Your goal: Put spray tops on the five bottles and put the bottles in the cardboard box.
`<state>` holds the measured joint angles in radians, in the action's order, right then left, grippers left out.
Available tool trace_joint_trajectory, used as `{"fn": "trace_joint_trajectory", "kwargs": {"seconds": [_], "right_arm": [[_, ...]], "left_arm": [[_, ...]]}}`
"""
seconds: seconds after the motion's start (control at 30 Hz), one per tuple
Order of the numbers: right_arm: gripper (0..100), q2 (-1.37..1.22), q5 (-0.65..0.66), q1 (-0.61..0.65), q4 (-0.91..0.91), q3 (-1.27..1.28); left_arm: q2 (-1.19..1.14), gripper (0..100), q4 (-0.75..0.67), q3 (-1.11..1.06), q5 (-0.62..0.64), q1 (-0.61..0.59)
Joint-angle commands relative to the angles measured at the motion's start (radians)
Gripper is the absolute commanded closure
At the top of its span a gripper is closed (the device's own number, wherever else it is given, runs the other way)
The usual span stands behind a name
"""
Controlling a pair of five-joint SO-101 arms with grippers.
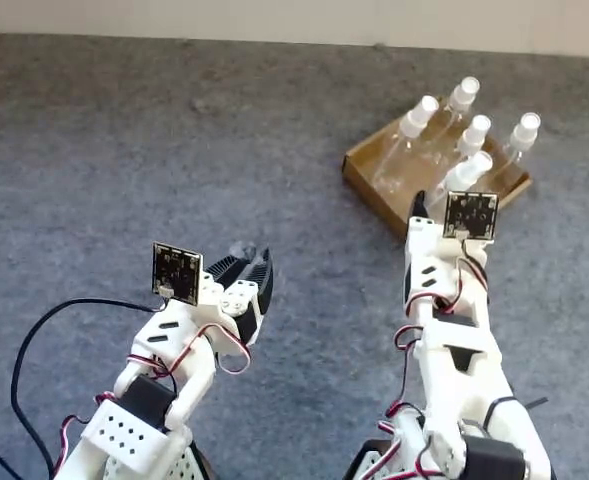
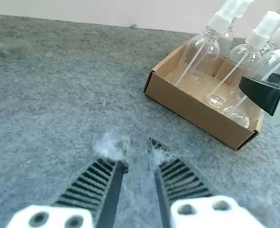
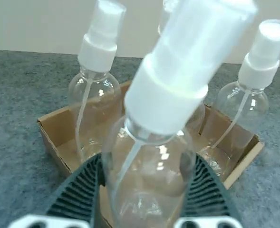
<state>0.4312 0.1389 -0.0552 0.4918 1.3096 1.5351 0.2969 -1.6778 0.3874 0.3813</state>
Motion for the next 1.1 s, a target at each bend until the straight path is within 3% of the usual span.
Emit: {"fn": "trace_joint_trajectory", "kwargs": {"seconds": [0.0,0.87,1.07], "right_arm": [[92.8,-0.03,-0.011,-0.015,0.062,-0.065],[92.7,-0.145,-0.003,-0.015,0.093,-0.065],[83.7,-0.147,-0.003,-0.015,0.091,-0.065]], "left_arm": [[0.012,98,-0.002,-0.024,-0.011,-0.005],[0.012,98,-0.002,-0.024,-0.011,-0.008],[0.012,98,-0.002,-0.024,-0.011,-0.008]]}}
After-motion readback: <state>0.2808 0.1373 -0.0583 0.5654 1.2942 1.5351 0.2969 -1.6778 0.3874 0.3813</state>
